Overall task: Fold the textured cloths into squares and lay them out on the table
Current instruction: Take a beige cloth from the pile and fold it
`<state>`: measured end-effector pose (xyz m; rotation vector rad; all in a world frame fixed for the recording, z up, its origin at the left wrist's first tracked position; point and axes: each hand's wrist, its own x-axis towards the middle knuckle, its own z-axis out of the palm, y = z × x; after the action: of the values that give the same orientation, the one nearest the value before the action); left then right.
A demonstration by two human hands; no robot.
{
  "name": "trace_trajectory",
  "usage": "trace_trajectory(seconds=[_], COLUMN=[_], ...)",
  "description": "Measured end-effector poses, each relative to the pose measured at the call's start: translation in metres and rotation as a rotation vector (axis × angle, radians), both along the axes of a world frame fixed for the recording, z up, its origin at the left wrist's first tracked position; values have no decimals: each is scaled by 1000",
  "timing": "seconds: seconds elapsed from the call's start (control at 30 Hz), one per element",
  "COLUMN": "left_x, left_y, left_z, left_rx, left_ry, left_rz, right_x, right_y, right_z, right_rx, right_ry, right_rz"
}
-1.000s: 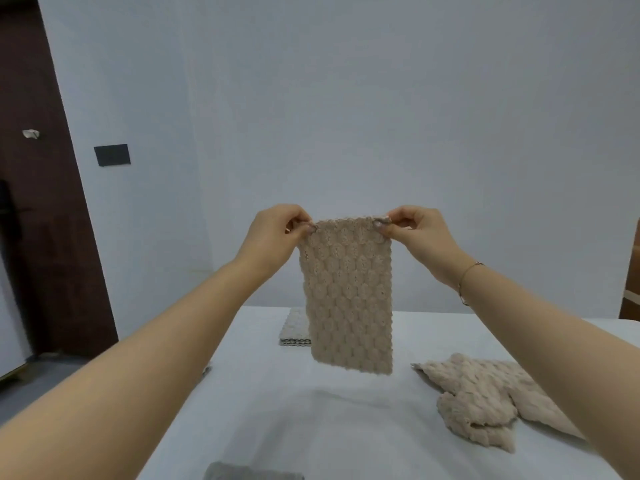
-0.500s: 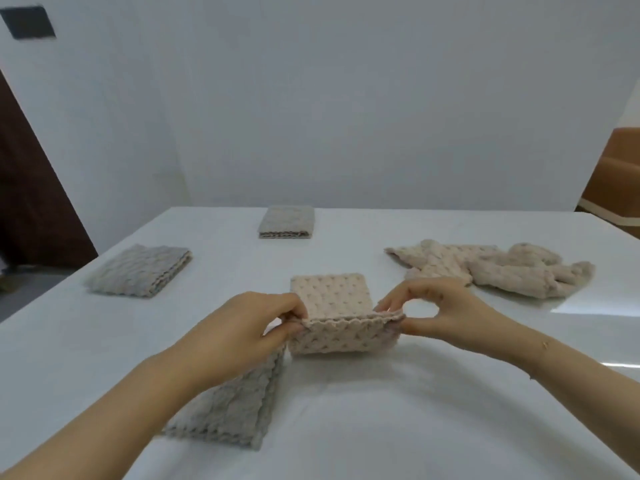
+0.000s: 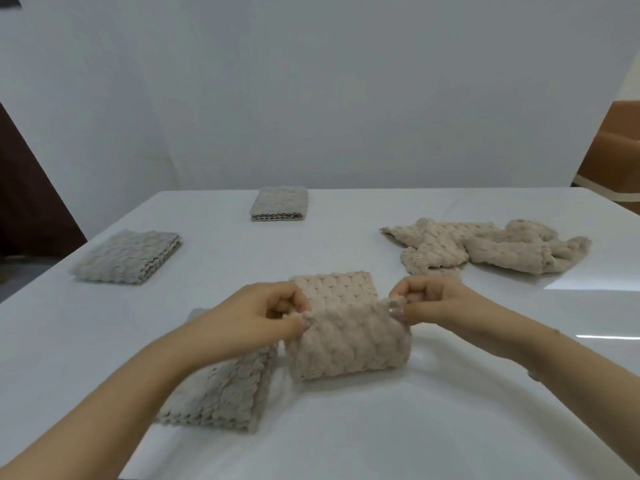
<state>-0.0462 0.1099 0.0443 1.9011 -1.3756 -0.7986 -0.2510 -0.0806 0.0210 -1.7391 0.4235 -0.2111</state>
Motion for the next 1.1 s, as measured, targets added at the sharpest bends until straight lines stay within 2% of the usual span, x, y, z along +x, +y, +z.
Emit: trace_trajectory(seconds=[0.23,0.33,0.4,0.57,0.9,1.1], left_x=[41,42,41,38,36,36], left_y=[-72,-84,-82,-64,-54,-44], left_z=[-14,-32,-42,-48,-73,-67], left_rx=[30,29,43,91,-65,-64], left_ry=[250,364,386,197,-75,-219], left_rz=[322,439,446,320,347,341], right_x=[72,85,89,95,100,101], right_y=[-41,-47,-50,-51,-46,-45], right_z=[-23,-37,-43,-51,-63,-62], right_rx=[155,142,100,46,-56,-86], right_ry=[70,108,102,38,-49,-16], right_rz=[-335,-397,-432,-463,-541,-539])
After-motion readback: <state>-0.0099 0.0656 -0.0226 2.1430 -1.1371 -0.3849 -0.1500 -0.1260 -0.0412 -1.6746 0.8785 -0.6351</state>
